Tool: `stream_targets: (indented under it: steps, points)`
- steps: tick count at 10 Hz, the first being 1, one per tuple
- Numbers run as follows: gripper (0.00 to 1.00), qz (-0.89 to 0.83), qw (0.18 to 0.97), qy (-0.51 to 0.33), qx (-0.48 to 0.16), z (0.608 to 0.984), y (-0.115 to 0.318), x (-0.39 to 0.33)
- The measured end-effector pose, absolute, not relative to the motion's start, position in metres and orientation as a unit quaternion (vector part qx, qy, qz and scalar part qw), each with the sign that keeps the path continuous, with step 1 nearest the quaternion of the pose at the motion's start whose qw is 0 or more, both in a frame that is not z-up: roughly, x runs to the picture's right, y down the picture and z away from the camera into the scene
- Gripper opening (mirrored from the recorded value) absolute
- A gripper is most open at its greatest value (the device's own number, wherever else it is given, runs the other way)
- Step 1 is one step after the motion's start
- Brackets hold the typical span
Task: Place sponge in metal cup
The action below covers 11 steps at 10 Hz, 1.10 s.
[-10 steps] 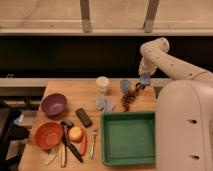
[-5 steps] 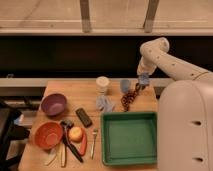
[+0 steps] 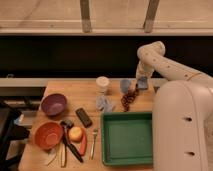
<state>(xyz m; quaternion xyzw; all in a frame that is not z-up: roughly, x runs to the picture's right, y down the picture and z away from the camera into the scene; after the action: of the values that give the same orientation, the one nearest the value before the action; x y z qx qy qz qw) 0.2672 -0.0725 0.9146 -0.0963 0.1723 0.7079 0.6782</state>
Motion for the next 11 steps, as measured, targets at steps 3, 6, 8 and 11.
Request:
stream_targets:
  steps: [3,6,8,11]
  points:
    - [0.13,0.708,0.674,0.182,-0.111,0.929,-0.059,0.263]
    - [0.22,0.708,0.674,0.176,-0.113,0.936,-0.063,0.256]
    - [0.43,0.708,0.677,0.171,-0.109,0.939,-0.072,0.252]
    - [0.71,0.709,0.677,0.171,-0.099,0.938,-0.08,0.257]
